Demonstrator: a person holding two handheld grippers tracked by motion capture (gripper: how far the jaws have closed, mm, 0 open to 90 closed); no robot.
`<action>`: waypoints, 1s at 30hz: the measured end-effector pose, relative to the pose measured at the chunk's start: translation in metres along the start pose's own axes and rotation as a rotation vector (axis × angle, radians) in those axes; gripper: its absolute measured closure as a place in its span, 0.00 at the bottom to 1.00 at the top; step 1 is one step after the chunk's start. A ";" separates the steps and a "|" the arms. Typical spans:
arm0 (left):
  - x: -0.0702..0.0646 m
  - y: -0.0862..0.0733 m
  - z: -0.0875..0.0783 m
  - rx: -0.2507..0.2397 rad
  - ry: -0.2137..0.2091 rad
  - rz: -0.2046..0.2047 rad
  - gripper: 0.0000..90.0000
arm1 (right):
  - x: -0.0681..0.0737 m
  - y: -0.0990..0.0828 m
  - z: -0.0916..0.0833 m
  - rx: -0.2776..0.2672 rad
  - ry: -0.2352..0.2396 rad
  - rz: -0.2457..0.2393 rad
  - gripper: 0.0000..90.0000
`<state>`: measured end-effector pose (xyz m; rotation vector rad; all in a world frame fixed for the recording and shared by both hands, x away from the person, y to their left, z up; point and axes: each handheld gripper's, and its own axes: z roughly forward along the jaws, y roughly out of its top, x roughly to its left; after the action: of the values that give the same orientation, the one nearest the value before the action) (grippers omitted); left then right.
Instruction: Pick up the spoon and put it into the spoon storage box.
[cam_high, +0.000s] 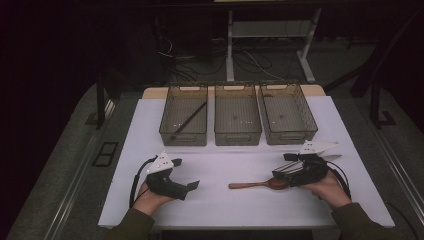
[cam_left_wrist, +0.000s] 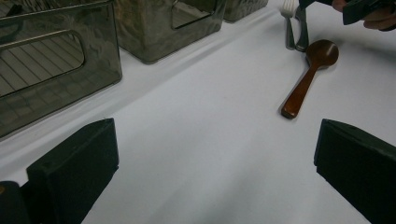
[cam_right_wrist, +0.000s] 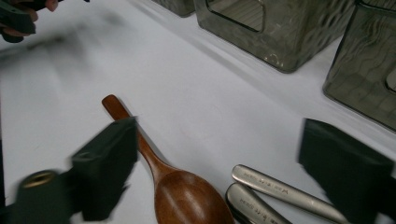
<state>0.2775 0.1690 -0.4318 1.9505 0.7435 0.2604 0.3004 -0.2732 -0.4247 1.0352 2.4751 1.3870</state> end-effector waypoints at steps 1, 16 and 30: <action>0.000 0.000 0.000 0.001 -0.001 0.003 0.00 | 0.000 0.000 0.000 0.003 0.000 0.001 0.16; 0.000 -0.001 -0.001 0.001 0.000 0.003 0.00 | 0.002 -0.007 0.002 0.105 0.018 -0.016 0.41; -0.001 -0.002 0.001 0.012 -0.013 0.013 0.00 | 0.003 -0.014 0.005 0.165 0.018 -0.053 0.52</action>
<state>0.2768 0.1686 -0.4338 1.9671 0.7263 0.2514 0.2935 -0.2730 -0.4375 0.9823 2.6466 1.1994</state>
